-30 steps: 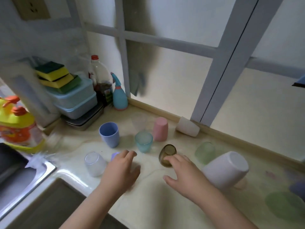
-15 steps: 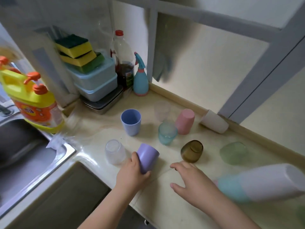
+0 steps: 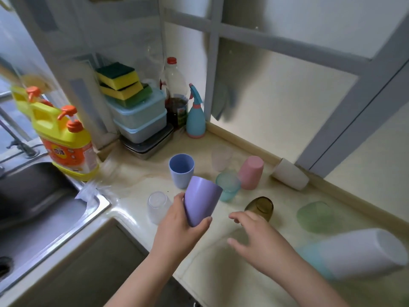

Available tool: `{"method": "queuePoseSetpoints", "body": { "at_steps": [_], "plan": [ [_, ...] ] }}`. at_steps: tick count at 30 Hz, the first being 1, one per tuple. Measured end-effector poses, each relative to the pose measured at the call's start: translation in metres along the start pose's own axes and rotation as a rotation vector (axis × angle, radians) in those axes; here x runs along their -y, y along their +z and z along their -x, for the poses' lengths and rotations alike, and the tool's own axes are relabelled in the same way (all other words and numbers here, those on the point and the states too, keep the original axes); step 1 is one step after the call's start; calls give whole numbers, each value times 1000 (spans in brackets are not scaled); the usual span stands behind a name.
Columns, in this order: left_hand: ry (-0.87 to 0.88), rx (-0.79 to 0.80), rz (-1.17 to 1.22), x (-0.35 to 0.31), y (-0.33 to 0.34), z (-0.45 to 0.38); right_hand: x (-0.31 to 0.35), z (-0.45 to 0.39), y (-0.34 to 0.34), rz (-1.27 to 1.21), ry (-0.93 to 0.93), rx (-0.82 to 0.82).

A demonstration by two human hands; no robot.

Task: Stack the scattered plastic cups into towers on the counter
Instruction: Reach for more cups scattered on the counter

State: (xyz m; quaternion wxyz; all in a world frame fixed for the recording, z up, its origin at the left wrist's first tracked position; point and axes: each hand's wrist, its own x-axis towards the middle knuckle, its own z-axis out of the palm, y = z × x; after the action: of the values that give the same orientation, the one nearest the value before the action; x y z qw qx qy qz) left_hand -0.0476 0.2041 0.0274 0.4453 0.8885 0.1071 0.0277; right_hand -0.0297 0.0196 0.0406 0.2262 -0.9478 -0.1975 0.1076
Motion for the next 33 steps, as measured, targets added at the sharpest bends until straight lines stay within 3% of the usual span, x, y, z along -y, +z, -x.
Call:
{"method": "queuePoseSetpoints", "body": {
  "at_steps": [10,18,21,27,33],
  "plan": [
    [241,-34,41,-106,-4,41,-1,71,-87,17,-107,-362],
    [452,97,160,-173,11,82,-19,119,-122,140,-71,-568],
    [499,113,204,-194,23,92,-26,138,-132,9,-10,-585],
    [477,96,292,-206,44,109,-55,171,-157,-479,245,-732],
    [394,84,203,-182,50,123,-87,157,-136,-545,343,-575]
  ]
}}
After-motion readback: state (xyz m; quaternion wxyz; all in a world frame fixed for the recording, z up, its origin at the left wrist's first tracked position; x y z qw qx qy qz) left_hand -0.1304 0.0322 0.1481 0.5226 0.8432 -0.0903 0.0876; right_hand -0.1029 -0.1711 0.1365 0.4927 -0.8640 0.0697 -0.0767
